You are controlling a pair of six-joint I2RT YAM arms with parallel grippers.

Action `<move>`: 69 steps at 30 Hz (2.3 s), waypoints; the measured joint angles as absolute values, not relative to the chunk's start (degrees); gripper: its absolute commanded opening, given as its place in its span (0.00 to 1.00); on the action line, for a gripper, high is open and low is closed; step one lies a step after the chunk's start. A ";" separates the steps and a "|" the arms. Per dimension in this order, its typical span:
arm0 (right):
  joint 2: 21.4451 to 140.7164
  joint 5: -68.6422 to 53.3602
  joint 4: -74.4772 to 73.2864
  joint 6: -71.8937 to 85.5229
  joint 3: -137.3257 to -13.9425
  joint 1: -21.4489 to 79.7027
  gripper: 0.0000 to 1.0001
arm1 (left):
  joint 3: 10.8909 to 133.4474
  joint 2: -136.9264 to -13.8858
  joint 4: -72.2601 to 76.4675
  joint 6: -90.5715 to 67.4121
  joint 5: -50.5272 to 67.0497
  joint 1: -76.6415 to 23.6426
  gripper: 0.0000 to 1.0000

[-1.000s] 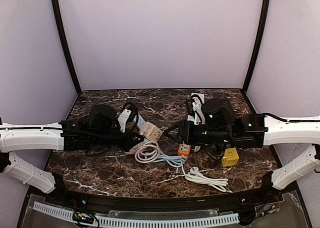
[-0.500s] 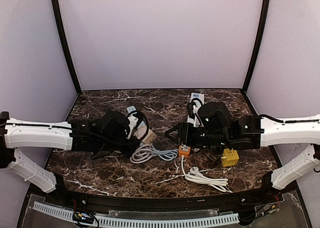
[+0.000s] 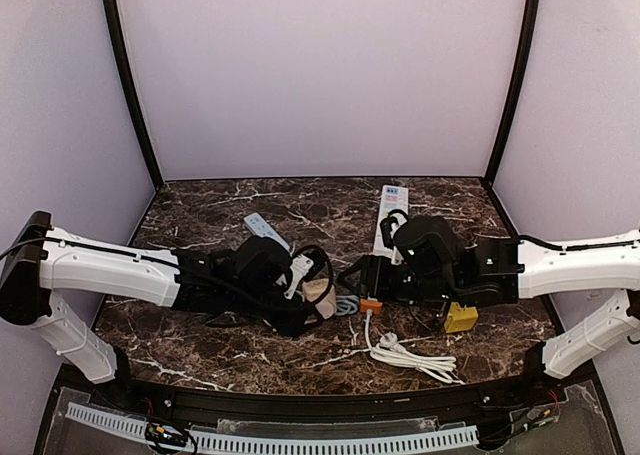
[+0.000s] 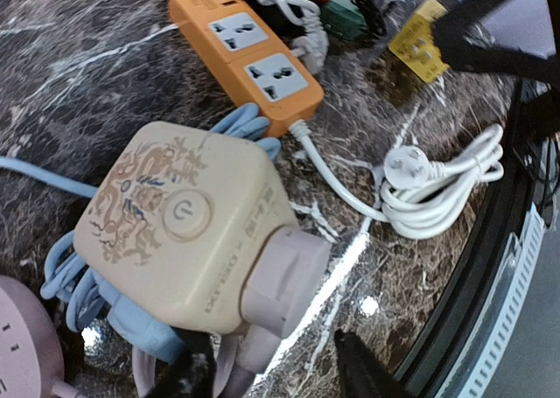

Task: Pull the plug off the socket
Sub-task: Adjust the socket at the center of the board.

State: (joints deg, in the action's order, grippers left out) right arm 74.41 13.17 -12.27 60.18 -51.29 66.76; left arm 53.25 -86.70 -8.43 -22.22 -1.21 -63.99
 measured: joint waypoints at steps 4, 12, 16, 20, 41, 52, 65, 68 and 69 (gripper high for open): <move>74.41 13.15 -12.49 61.25 -50.85 66.76 0.66 | 51.90 -86.67 -5.69 -23.18 4.95 -63.96 0.73; 74.32 13.13 -12.43 62.52 -48.90 66.76 0.68 | 51.35 -81.21 -8.21 -22.13 8.86 -63.99 0.85; 73.32 13.19 -12.53 63.13 -46.70 66.76 0.69 | 53.45 -77.82 -12.25 -19.94 6.33 -63.99 0.86; 72.03 13.61 -12.60 63.55 -45.47 66.76 0.71 | 55.42 -78.76 -13.67 -16.91 6.61 -64.01 0.87; 65.04 14.35 -12.05 64.16 -40.77 66.76 0.75 | 56.99 -90.52 -13.10 8.88 6.59 -62.33 0.95; 66.65 13.32 -11.00 63.94 -40.77 66.76 0.75 | 59.88 -95.04 -12.99 9.98 10.07 -62.02 0.84; 66.63 13.08 -10.26 63.94 -40.77 66.76 0.75 | 60.18 -96.09 -13.63 10.50 9.91 -61.87 0.42; 66.63 13.06 -10.26 63.94 -40.77 66.76 0.75 | 60.40 -96.14 -13.96 10.46 9.85 -61.87 0.30; 66.63 13.06 -10.26 63.94 -40.77 66.76 0.75 | 60.47 -96.14 -14.06 10.31 9.74 -61.89 0.23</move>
State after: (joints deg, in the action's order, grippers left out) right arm 66.63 13.06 -10.26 63.94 -40.77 66.76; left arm 60.47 -96.14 -14.06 10.31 9.74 -61.89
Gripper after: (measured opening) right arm 0.751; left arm 0.572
